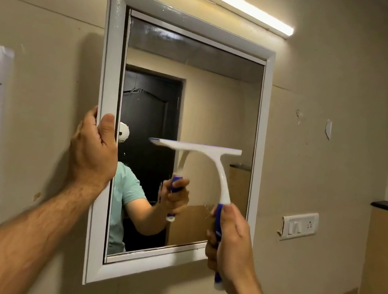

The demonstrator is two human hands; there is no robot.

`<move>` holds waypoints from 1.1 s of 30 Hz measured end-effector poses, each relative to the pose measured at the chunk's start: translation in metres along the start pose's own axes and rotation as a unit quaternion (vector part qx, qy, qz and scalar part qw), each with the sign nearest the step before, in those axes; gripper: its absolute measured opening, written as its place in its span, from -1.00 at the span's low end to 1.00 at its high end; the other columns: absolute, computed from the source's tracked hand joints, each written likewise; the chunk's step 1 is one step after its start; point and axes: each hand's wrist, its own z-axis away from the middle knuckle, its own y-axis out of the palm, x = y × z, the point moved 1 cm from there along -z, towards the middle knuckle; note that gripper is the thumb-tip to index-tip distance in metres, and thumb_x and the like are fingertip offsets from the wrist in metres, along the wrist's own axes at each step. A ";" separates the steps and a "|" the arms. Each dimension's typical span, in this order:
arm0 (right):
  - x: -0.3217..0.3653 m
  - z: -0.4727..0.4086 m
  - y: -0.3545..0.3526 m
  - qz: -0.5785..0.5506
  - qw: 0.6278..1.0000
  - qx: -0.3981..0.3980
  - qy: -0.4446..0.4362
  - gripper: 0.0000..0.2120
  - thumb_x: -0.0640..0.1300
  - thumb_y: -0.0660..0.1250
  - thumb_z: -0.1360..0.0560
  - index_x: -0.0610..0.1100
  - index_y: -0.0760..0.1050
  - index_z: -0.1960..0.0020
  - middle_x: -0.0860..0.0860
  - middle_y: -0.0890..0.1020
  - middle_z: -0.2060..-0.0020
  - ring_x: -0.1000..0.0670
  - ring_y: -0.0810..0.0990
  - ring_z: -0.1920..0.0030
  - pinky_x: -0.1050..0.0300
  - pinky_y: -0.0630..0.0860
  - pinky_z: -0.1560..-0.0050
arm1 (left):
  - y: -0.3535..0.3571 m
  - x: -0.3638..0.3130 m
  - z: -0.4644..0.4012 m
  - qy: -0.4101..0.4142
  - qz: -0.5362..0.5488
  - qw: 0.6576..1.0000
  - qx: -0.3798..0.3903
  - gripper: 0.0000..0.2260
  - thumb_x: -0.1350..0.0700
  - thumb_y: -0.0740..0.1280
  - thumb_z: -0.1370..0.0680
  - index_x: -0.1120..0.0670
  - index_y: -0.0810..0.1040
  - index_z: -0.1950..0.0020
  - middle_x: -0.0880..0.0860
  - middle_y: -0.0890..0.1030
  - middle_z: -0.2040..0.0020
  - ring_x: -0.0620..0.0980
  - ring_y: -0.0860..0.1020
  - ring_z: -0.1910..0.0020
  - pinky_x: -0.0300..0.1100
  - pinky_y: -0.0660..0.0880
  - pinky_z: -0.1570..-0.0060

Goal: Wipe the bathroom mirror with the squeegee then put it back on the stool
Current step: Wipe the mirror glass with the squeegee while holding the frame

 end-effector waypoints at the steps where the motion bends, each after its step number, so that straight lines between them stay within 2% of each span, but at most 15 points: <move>1: 0.006 -0.005 0.004 0.027 1.000 -0.002 -0.015 -0.60 0.15 0.08 -0.58 -0.17 0.44 0.08 -0.07 0.38 0.38 0.06 0.32 0.45 0.21 0.31 0.46 | 0.000 0.000 0.000 -0.001 -0.002 1.000 0.001 -0.47 -0.16 -0.01 -0.63 0.27 0.39 -0.26 0.27 0.54 -0.14 0.27 0.49 -0.09 0.11 0.42 -0.03; 5: -0.002 -0.007 0.012 0.061 0.998 -0.004 -0.021 -0.63 0.08 0.04 -0.64 -0.17 0.43 0.10 -0.10 0.39 0.35 0.02 0.32 0.41 0.16 0.30 0.39 | 0.000 -0.001 0.001 -0.004 -0.008 1.000 -0.003 -0.50 -0.12 0.01 -0.64 0.26 0.38 -0.32 0.25 0.53 -0.20 0.23 0.47 -0.16 0.05 0.41 -0.09; 8: -0.033 0.016 0.008 0.024 0.999 -0.003 0.035 -0.63 0.09 0.07 -0.62 -0.21 0.40 0.05 -0.15 0.35 0.34 0.04 0.26 0.49 0.21 0.22 0.49 | 0.000 0.000 0.002 -0.005 -0.011 1.000 -0.005 -0.50 -0.12 0.01 -0.64 0.26 0.39 -0.30 0.26 0.53 -0.18 0.24 0.49 -0.14 0.05 0.42 -0.06; 11: -0.059 0.035 0.007 0.030 0.995 -0.009 0.093 -0.59 0.18 0.09 -0.55 -0.17 0.44 -0.02 -0.12 0.37 0.39 0.06 0.29 0.50 0.18 0.26 0.49 | 0.002 0.001 0.001 -0.010 -0.014 1.000 -0.012 -0.52 -0.11 0.03 -0.64 0.27 0.40 -0.29 0.26 0.54 -0.17 0.24 0.48 -0.14 0.02 0.39 -0.05; 13: -0.064 0.038 0.011 0.078 0.996 -0.008 0.043 -0.55 0.28 0.11 -0.42 -0.07 0.48 0.03 -0.05 0.40 0.44 0.05 0.33 0.48 0.09 0.30 0.41 | 0.002 0.002 0.001 -0.012 -0.011 1.000 -0.012 -0.52 -0.11 0.03 -0.64 0.26 0.41 -0.28 0.24 0.55 -0.17 0.23 0.49 -0.14 0.00 0.38 -0.05; 14: -0.062 0.036 0.016 0.102 0.995 -0.001 0.008 -0.59 0.30 0.10 -0.41 0.01 0.49 0.07 -0.02 0.41 0.47 0.05 0.35 0.47 0.06 0.32 0.38 | 0.002 0.003 0.001 -0.013 -0.011 1.000 -0.012 -0.52 -0.11 0.03 -0.64 0.25 0.41 -0.29 0.23 0.55 -0.17 0.22 0.49 -0.14 -0.01 0.37 -0.05; 17: -0.047 0.022 0.029 0.141 0.987 0.007 -0.080 -0.70 0.26 0.08 -0.55 0.11 0.45 0.13 0.00 0.47 0.42 0.06 0.38 0.41 0.00 0.38 0.38 | 0.002 0.003 0.002 -0.012 -0.012 1.000 -0.015 -0.53 -0.10 0.04 -0.65 0.24 0.40 -0.31 0.23 0.54 -0.19 0.21 0.48 -0.16 -0.10 0.33 -0.04; 22: -0.047 0.015 0.036 0.138 0.987 -0.013 -0.078 -0.72 0.18 0.07 -0.59 0.07 0.42 0.15 0.07 0.44 0.43 0.02 0.37 0.39 -0.06 0.41 0.38 | 0.001 0.000 0.003 -0.004 -0.001 1.000 -0.018 -0.58 -0.05 0.05 -0.66 0.25 0.41 -0.31 0.21 0.55 -0.18 0.18 0.49 -0.13 -0.22 0.31 0.01; 24: -0.063 0.029 0.030 0.140 0.989 -0.010 -0.040 -0.69 0.23 0.07 -0.55 0.06 0.46 0.05 0.07 0.43 0.40 0.04 0.38 0.37 -0.02 0.38 0.34 | 0.001 0.001 0.003 -0.004 0.008 1.000 -0.016 -0.58 -0.06 0.04 -0.66 0.23 0.42 -0.28 0.19 0.57 -0.15 0.16 0.51 -0.10 -0.21 0.33 0.03; 26: -0.080 0.045 0.024 0.141 0.990 -0.006 0.020 -0.55 0.21 0.09 -0.53 -0.12 0.47 -0.15 0.07 0.44 0.34 0.07 0.38 0.34 0.10 0.36 0.33 | 0.002 0.003 0.003 -0.004 0.010 1.000 -0.016 -0.57 -0.07 0.04 -0.65 0.24 0.43 -0.25 0.19 0.57 -0.12 0.17 0.51 -0.08 -0.18 0.34 0.04; 27: -0.085 0.051 0.021 0.151 0.988 -0.005 0.037 -0.50 0.21 0.09 -0.52 -0.18 0.47 -0.15 0.04 0.44 0.33 0.07 0.40 0.34 0.10 0.37 0.33 | 0.002 0.003 0.003 -0.006 0.008 1.000 -0.017 -0.57 -0.08 0.04 -0.65 0.25 0.43 -0.25 0.19 0.57 -0.11 0.17 0.51 -0.07 -0.16 0.34 0.03; 29: -0.084 0.060 0.018 0.186 0.982 -0.008 0.027 -0.53 0.25 0.05 -0.41 -0.10 0.49 0.03 0.00 0.46 0.39 0.04 0.44 0.38 -0.01 0.42 0.32 | 0.002 0.004 0.003 -0.006 0.002 1.000 -0.020 -0.56 -0.08 0.04 -0.65 0.24 0.43 -0.25 0.19 0.57 -0.12 0.18 0.51 -0.08 -0.13 0.35 0.02; 30: -0.077 0.061 0.017 0.192 0.981 -0.015 0.014 -0.55 0.27 0.04 -0.37 -0.06 0.47 0.10 0.02 0.46 0.43 0.07 0.45 0.41 0.02 0.42 0.34 | 0.003 0.005 0.004 -0.005 0.001 1.000 -0.023 -0.57 -0.08 0.04 -0.65 0.24 0.43 -0.25 0.19 0.58 -0.12 0.17 0.51 -0.08 -0.14 0.35 0.02; 32: -0.060 0.055 0.019 0.176 0.984 -0.028 -0.016 -0.54 0.31 0.02 -0.35 -0.03 0.47 0.14 0.06 0.48 0.50 0.15 0.45 0.48 0.28 0.36 0.47 | 0.002 0.004 0.004 -0.001 0.004 1.000 -0.029 -0.59 -0.06 0.05 -0.65 0.24 0.44 -0.23 0.19 0.58 -0.10 0.16 0.51 -0.05 -0.21 0.34 0.07; 33: -0.052 0.049 0.021 0.170 0.985 -0.028 -0.031 -0.55 0.31 0.02 -0.38 -0.02 0.46 0.15 0.10 0.50 0.50 0.18 0.45 0.49 0.32 0.34 0.50 | 0.002 0.003 0.004 0.000 0.007 0.999 -0.031 -0.60 -0.05 0.05 -0.66 0.25 0.45 -0.22 0.19 0.59 -0.08 0.16 0.51 -0.02 -0.26 0.32 0.11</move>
